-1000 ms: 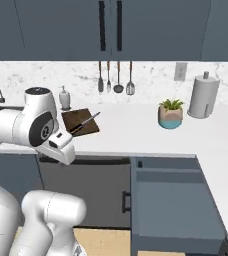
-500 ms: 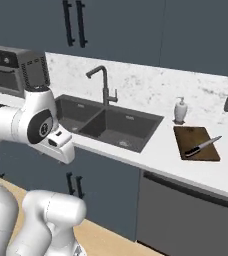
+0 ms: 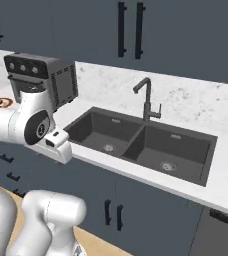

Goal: Pick up the knife from the drawer and place it on the cutting board. Then place the meat from the plate to the cutting board.

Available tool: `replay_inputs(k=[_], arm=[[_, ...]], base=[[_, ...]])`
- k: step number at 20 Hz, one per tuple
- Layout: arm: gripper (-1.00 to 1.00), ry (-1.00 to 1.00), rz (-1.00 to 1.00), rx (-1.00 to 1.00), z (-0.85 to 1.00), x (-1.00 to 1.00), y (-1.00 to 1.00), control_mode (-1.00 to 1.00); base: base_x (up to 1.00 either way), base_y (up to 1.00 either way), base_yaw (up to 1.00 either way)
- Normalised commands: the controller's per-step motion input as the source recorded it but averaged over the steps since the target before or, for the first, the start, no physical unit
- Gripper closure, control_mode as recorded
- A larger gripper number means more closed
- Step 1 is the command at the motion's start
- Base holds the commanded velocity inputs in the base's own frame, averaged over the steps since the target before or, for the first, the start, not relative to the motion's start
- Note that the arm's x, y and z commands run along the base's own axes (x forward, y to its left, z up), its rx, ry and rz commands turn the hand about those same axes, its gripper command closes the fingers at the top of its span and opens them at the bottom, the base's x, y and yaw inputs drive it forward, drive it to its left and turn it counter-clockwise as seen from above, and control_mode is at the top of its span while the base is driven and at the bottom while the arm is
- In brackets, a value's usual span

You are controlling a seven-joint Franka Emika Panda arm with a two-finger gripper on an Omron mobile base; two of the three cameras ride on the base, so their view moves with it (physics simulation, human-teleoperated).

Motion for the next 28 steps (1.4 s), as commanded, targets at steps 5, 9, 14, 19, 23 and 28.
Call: replay_inputs(k=[5,9,14,19,23,28], arm=[[-1.0,0.0,0.0,0.0,0.0,0.0,0.0,1.0],[-1.0,0.0,0.0,0.0,0.0,0.0,0.0,1.0],[-1.0,0.0,0.0,0.0,0.0,0.0,0.0,1.0],[-1.0,0.0,0.0,0.0,0.0,0.0,0.0,1.0],[-1.0,0.0,0.0,0.0,0.0,0.0,0.0,1.0],[-1.0,0.0,0.0,0.0,0.0,0.0,0.0,1.0]], base=[[0.91,1.0,-0.18],[0.58,1.0,-0.15],[0.26,1.0,-0.14],[0.4,1.0,-0.15],[0.54,1.0,-0.2],[0.35,1.0,-0.29]])
